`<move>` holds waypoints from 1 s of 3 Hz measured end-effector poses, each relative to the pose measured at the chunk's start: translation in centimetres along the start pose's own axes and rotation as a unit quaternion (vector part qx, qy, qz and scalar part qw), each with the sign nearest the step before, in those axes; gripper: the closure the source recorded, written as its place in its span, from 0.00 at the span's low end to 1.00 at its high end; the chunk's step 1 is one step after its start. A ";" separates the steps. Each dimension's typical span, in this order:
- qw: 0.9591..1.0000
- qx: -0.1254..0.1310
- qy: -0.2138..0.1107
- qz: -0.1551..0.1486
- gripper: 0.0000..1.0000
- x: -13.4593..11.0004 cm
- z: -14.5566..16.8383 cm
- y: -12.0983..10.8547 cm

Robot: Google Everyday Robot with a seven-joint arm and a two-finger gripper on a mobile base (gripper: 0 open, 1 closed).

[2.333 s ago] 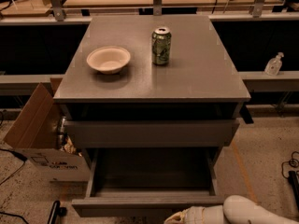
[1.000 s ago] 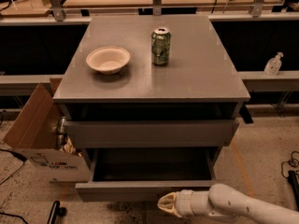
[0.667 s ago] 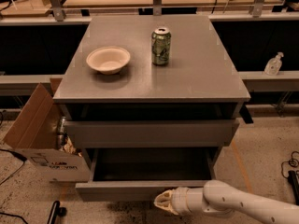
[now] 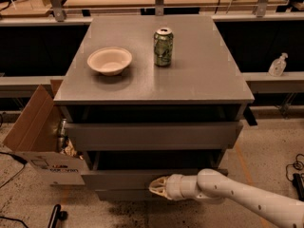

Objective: Close middle drawer

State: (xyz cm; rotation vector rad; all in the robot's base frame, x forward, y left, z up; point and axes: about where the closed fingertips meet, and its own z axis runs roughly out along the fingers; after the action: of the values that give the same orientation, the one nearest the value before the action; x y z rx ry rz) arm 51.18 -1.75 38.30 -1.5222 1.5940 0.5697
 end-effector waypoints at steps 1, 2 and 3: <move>0.999 0.002 -0.025 -0.039 1.00 -1.2 2.0 -3.0; 0.997 0.000 -0.043 -0.056 1.00 -1.6 3.2 -4.3; 0.996 -0.012 -0.065 -0.063 1.00 -1.8 3.5 -4.0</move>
Offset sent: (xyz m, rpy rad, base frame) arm 0.0686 0.0361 0.0034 0.0848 -0.1459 0.1141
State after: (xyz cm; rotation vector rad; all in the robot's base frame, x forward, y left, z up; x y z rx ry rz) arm 55.79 1.45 38.67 -1.5580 1.3874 0.6067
